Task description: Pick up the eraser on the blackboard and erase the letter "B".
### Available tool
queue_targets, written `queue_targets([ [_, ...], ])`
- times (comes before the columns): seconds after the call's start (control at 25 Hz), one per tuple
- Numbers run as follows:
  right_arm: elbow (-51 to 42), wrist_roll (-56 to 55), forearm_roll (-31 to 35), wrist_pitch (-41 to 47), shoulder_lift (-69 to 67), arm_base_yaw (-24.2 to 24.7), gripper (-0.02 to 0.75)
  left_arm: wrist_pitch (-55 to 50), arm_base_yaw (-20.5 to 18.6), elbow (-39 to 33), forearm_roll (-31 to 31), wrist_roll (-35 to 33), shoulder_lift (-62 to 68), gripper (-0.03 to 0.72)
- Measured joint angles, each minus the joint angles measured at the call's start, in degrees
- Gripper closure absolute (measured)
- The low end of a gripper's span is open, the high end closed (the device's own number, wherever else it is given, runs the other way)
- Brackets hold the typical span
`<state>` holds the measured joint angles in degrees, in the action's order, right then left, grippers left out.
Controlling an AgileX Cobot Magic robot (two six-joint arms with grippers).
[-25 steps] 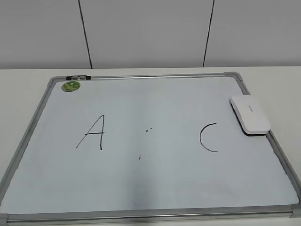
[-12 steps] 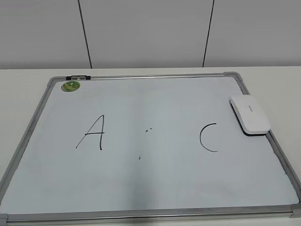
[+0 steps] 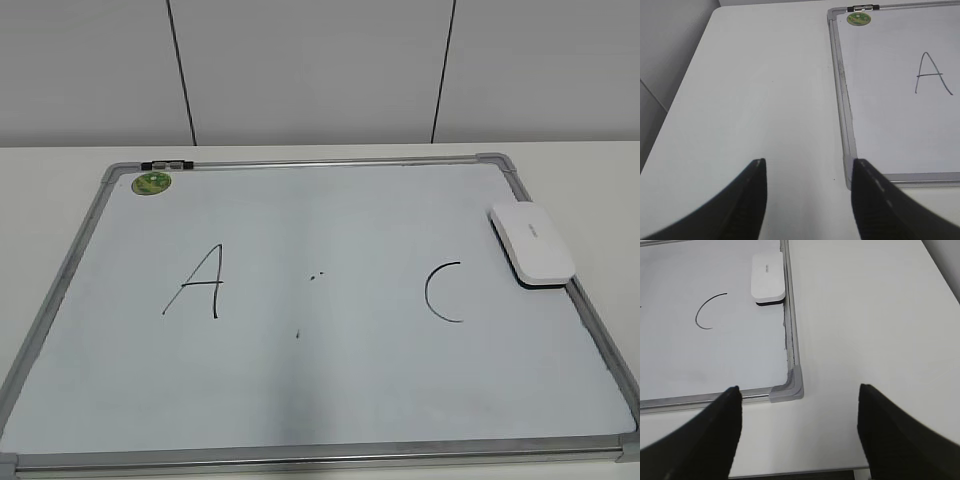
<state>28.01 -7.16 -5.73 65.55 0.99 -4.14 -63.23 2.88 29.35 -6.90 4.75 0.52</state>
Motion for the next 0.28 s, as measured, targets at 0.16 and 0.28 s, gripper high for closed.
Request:
queue_targets([
  [0.16,0.0,0.0,0.0,0.0,0.0,0.0,0.202,0.0,0.0,0.0,0.0,0.0,0.0,0.298],
  [0.28,0.0,0.1,0.0,0.0,0.0,0.0,0.202,0.0,0.0,0.0,0.0,0.0,0.0,0.299],
])
